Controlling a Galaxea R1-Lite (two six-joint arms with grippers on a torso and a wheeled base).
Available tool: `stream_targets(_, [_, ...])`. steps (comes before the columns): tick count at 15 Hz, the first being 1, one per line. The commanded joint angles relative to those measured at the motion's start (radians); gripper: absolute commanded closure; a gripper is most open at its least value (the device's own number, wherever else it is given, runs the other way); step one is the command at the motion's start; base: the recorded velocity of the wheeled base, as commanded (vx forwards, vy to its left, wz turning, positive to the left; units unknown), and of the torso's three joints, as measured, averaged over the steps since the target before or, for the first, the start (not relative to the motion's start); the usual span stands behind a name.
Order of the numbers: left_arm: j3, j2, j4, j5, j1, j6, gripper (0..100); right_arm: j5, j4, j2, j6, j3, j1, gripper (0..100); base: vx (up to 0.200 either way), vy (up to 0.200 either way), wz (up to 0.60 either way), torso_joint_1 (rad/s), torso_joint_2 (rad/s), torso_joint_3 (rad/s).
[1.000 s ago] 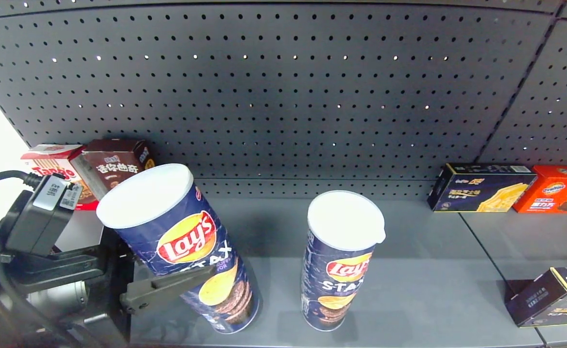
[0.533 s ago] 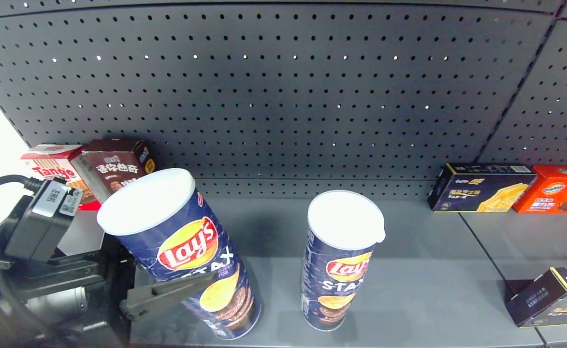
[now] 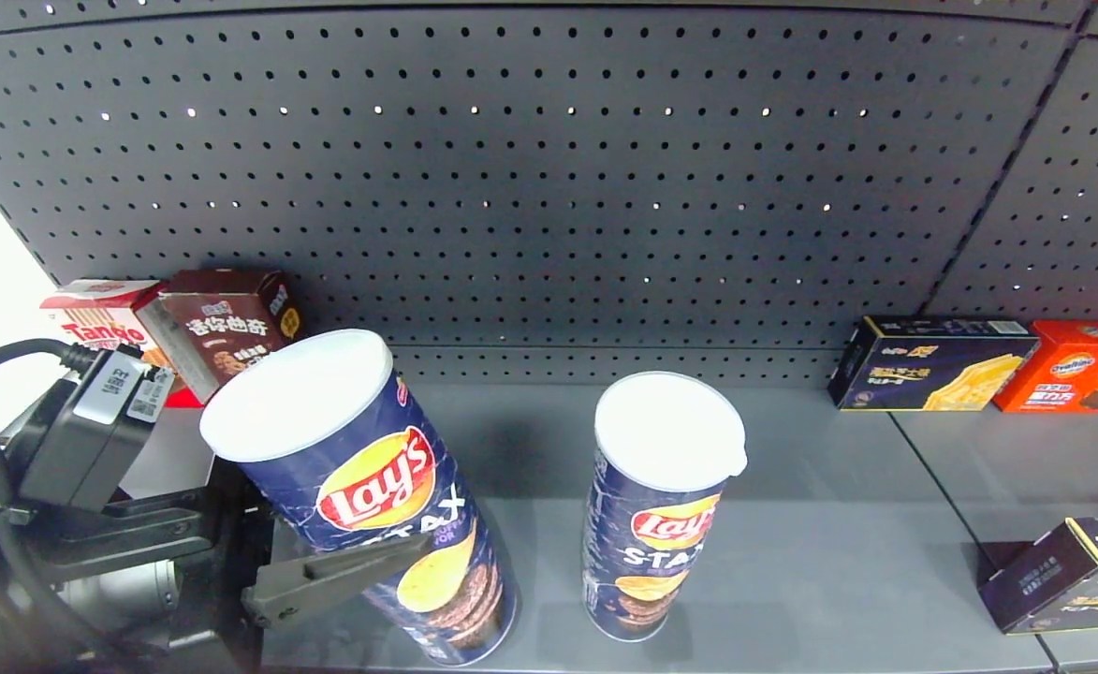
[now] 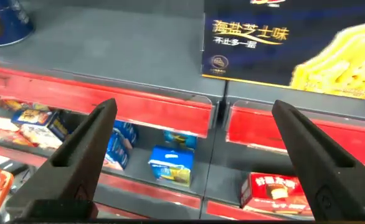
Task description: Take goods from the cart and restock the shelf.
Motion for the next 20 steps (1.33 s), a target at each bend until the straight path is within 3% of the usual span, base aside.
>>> stream_targets(1, [-0.008,0.003,0.0,-0.001,0.0,-0.002,100,0.001,0.0,0.002,0.0,-0.001,-0.139,0,0.0,0.0,0.0,0.0,0.0,0.0])
stream_targets(2, [-0.001,0.003,0.001,-0.003,0.002,-0.002,100,-0.001,-0.003,-0.089,0.004,0.0,-0.176,0,0.0,0.0,0.0,0.0,0.0,0.0])
stream_targets(12, [-0.026,0.006,0.014,0.0,0.005,-0.01,100,-0.001,-0.003,-0.089,0.001,0.0,-0.179,0,0.0,0.0,0.0,0.0,0.0,0.0])
stream_targets(16, [-0.147,0.109,0.009,0.01,0.057,-0.006,100,-0.001,-0.003,-0.089,0.001,0.0,-0.179,0,0.0,0.0,0.0,0.0,0.0,0.0])
stream_targets(20, [-0.305,0.239,0.006,0.006,0.057,-0.002,100,-0.001,-0.001,-0.089,0.001,0.0,-0.179,0,0.0,0.0,0.0,0.0,0.0,0.0])
